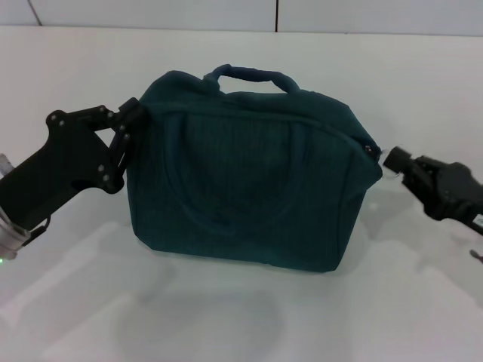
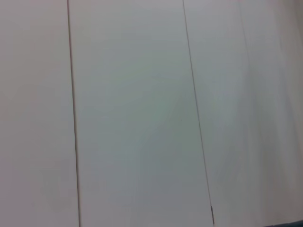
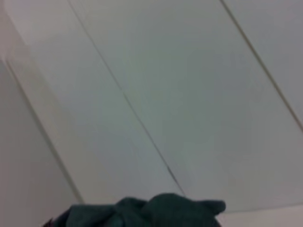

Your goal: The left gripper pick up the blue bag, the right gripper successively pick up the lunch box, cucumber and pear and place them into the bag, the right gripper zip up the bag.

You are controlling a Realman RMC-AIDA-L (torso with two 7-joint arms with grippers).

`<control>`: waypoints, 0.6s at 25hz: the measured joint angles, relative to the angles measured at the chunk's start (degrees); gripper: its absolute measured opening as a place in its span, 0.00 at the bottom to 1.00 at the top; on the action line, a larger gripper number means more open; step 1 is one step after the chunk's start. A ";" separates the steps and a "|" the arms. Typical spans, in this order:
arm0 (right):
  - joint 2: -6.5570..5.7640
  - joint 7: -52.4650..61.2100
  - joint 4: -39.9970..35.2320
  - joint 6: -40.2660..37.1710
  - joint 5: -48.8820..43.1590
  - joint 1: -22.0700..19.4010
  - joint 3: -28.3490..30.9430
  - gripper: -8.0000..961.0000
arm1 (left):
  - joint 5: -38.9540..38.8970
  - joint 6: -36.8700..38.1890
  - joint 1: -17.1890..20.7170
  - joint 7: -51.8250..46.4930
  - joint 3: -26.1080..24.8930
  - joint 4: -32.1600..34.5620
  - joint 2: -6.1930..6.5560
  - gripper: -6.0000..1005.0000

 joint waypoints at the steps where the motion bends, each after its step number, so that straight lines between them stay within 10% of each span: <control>1: 0.00 0.18 -0.11 0.51 -0.06 0.20 -0.55 0.02 | 0.00 0.00 -0.01 0.00 0.00 0.00 -0.01 0.03; 15: -0.16 -0.20 -0.99 -3.01 0.15 -2.41 4.38 0.02 | -0.27 0.01 0.38 0.68 0.04 -0.04 -0.03 0.03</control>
